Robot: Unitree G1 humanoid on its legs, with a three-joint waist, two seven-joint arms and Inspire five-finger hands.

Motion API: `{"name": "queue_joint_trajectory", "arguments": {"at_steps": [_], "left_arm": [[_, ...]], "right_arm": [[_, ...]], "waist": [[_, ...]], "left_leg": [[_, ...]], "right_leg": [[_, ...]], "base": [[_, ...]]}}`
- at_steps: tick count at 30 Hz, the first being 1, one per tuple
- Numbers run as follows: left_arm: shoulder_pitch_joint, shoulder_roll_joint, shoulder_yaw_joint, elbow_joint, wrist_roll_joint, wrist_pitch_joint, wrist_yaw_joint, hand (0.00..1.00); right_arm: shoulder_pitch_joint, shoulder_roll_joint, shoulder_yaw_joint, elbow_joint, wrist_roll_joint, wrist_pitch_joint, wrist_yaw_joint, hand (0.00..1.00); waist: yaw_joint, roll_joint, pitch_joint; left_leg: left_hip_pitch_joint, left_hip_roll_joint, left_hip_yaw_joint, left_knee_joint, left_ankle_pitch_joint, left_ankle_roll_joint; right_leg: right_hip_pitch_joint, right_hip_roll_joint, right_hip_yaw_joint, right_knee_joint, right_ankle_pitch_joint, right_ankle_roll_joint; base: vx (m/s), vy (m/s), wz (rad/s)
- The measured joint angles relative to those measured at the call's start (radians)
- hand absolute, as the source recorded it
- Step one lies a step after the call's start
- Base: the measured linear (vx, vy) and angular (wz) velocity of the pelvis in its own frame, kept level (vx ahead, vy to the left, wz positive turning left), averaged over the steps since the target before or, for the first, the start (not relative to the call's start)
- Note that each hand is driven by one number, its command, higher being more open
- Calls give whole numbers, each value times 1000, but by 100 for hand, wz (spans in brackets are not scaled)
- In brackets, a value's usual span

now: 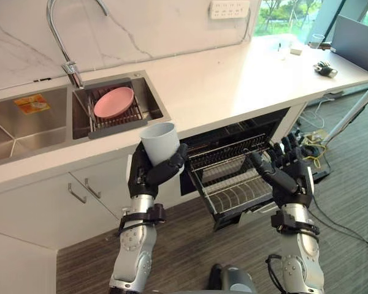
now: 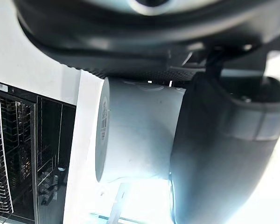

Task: Walk over to the sink, pick up the cup, carry it to the dishwasher, place the cup inside the dishwasher, then close the dishwasher door

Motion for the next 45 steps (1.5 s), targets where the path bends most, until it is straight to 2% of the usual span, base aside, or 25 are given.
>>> {"name": "queue_joint_trajectory", "arguments": {"at_steps": [1,2,3,4,5,6,7,8,9,10,12,13,14,15,17,18,21,24,25,27,30,33,37,40,45], "left_arm": [[-1,-2,-1,5,0,0,0,0],[6,-4,-8,9,0,3,0,0],[21,-2,-9,12,0,3,-3,0],[25,-2,-13,12,0,3,-6,0],[24,0,-29,11,0,2,-14,0],[23,-1,-58,9,-1,1,-25,0],[22,0,-69,9,-1,1,-32,0],[22,-2,-109,9,-1,7,-47,0],[23,-3,-128,9,-1,11,-53,0],[22,-5,-167,9,-2,28,-85,0],[22,-5,-179,8,-2,29,-111,0],[21,-6,-185,5,-3,29,-131,0],[23,-6,-185,6,-6,29,-134,0],[22,2,-184,6,-14,30,-137,0],[16,33,-167,-7,-32,30,-145,0],[13,49,-156,-6,-48,32,-148,0],[14,81,-131,-6,-50,53,-137,0],[10,84,-138,-29,-39,62,-124,0],[10,86,-139,-41,-39,63,-114,0],[-22,87,-136,-54,-38,67,-65,0],[-103,83,-133,-55,-17,67,-3,0],[-167,73,-120,-67,5,55,67,0],[-235,30,-90,-69,71,40,199,0],[-260,7,-71,-61,107,34,264,0],[-293,-17,-16,-18,160,-22,366,0]], "right_arm": [[4,1,2,1,0,0,2,100],[14,-1,0,1,-1,0,6,100],[17,0,-1,5,-1,0,6,100],[17,1,-9,5,0,-2,7,100],[14,2,-27,4,2,-10,7,100],[15,3,-52,4,25,-18,7,100],[17,2,-64,4,30,-20,6,100],[26,-7,-88,5,35,-26,6,100],[29,-13,-96,7,35,-26,6,100],[31,-36,-99,26,37,-40,6,100],[31,-45,-98,27,38,-42,6,100],[31,-64,-97,27,38,-52,6,100],[30,-72,-97,30,38,-53,7,100],[29,-73,-97,34,38,-54,7,100],[22,-68,-99,34,39,-54,7,100],[13,-55,-102,43,39,-51,4,100],[5,-3,-95,47,35,-39,-4,100],[3,23,-99,47,35,-39,-27,100],[-1,32,-99,47,35,-39,-28,100],[-17,49,-104,38,36,-39,-25,100],[-17,51,-121,20,63,-39,-9,100],[-23,52,-113,-19,67,-39,22,100],[-83,35,-66,-69,78,-36,58,100],[-107,14,-53,-105,90,-18,74,100],[-139,-14,-38,-133,119,51,86,100]], "waist": [[-7,6,3],[-3,28,14],[4,29,15],[6,29,13],[8,29,11],[11,25,8],[9,23,8],[-1,22,8],[-7,21,9],[-10,19,10],[-10,19,10],[-11,42,-5],[-14,55,-16],[-21,54,-27],[-39,44,-48],[-41,17,-49],[-29,-10,-53],[-25,-28,-60],[-21,-34,-63],[-13,-45,-68],[-20,-51,-66],[-21,-61,-67],[-16,-62,-67],[-14,-63,-67],[-7,-63,-67]], "left_leg": [[-54,22,0,125,3,14],[-145,70,2,346,59,59],[-193,88,4,423,61,25],[-205,80,7,398,45,7],[-222,54,22,287,40,2],[-240,31,32,141,49,-3],[-250,28,42,74,72,-15],[-272,31,50,-30,136,-55],[-281,33,50,-66,166,-73],[-284,40,50,-101,249,-90],[-274,38,44,-86,307,-69],[-255,30,8,-45,474,-17],[-247,25,-4,-47,467,-34],[-233,9,-12,-61,422,-73],[-169,-56,-8,-208,349,-126],[-139,-97,5,-297,361,-124],[-123,-132,23,-324,359,-100],[-119,-141,45,-336,339,-90],[-119,-142,58,-344,337,-87],[-121,-141,82,-362,337,-87],[-116,-122,73,-382,341,-94],[-111,-87,74,-399,357,-118],[-97,-40,92,-401,368,-136],[-82,-32,91,-401,368,-140],[-68,-29,74,-401,369,-141]], "right_leg": [[18,7,-11,-11,-1,-1],[81,27,-14,-62,5,-10],[128,29,-9,-98,13,-19],[142,23,-7,-110,13,-19],[164,2,-5,-127,15,-13],[172,-29,-4,-132,20,4],[178,-44,-6,-134,22,14],[192,-76,-16,-140,23,28],[199,-94,-18,-141,23,37],[215,-149,-3,-137,23,61],[217,-186,27,-130,23,92],[200,-209,85,-128,20,164],[193,-210,101,-127,19,184],[189,-224,111,-131,17,191],[176,-273,129,-180,57,238],[179,-302,132,-221,98,255],[202,-320,116,-289,208,247],[189,-328,62,-297,246,202],[175,-328,42,-301,249,185],[126,-325,-23,-299,250,120],[107,-296,-49,-304,269,97],[93,-254,-45,-319,270,99],[102,-201,-41,-356,292,134],[131,-189,-44,-380,299,145],[175,-183,-66,-412,305,170]], "base": [[172,-66,12],[152,-54,13],[231,-53,2],[275,1,-5],[278,11,-3],[230,28,1],[231,51,12],[193,68,17],[286,188,-8],[234,212,-31],[216,299,-62],[177,385,-73],[162,415,-63],[123,380,-22],[164,514,-6],[109,415,-1],[44,234,-10],[-16,107,-12],[-29,63,-62],[-36,25,-73],[-53,-13,-36],[-13,-94,-27],[0,-99,-22],[-6,-59,-4],[-33,-12,10]]}}
